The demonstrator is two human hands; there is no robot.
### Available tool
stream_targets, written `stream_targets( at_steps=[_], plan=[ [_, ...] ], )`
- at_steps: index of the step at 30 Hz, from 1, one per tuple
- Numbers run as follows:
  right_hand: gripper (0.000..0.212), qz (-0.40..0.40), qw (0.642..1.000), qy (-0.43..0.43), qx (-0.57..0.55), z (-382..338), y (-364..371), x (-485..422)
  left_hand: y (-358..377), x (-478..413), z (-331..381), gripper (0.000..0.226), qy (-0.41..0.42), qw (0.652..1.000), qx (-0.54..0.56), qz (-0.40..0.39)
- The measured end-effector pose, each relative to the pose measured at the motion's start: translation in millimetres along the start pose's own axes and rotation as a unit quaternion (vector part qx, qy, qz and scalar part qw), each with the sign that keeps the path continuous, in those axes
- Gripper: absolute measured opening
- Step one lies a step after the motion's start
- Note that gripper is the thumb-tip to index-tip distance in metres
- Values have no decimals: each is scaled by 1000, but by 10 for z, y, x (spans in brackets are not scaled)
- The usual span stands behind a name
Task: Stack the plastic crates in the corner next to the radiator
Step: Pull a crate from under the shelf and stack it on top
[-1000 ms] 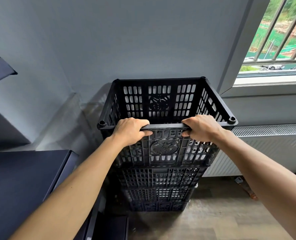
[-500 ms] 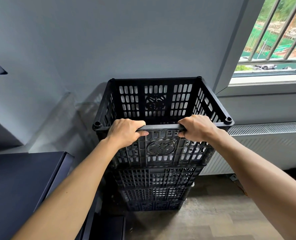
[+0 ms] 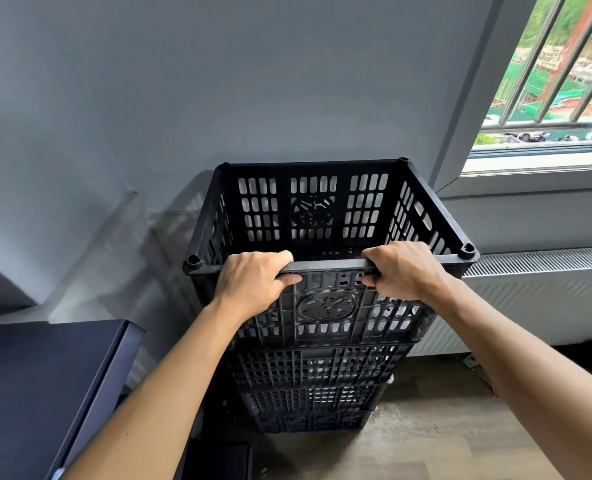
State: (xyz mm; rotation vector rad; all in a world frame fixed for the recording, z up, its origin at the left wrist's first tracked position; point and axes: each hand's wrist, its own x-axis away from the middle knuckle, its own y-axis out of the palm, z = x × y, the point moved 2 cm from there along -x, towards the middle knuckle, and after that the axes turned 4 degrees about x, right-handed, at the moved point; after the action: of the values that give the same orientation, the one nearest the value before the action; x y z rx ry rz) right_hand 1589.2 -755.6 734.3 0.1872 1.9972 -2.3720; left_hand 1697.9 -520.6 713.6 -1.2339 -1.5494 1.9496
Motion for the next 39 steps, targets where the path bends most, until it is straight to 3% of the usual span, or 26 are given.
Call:
stream_targets(
  at_steps=[17,21,23,25,32,39],
  plan=[
    [28,-44,999,13,-20,-96,-152,81,-168,65,127,38,-47,993,56,-90],
    [54,-67,997,-25,-19,-65,-121,42,-255,47,36,46,-62,974,163,-144],
    [73,-66,997,-38,-28,-98,-144,3,-328,7,-39,41,-72,969,203,-123],
    [84,-61,995,-51,-52,-190,-202,-70,-397,-52,-145,34,-74,980,165,-79],
    [47,-7,995,-84,-51,-493,-450,-706,-488,-244,-680,21,-154,984,91,5],
    [32,-10,992,-112,-56,-522,-479,-1332,-364,-474,-967,37,-218,973,59,-48]
  ],
)
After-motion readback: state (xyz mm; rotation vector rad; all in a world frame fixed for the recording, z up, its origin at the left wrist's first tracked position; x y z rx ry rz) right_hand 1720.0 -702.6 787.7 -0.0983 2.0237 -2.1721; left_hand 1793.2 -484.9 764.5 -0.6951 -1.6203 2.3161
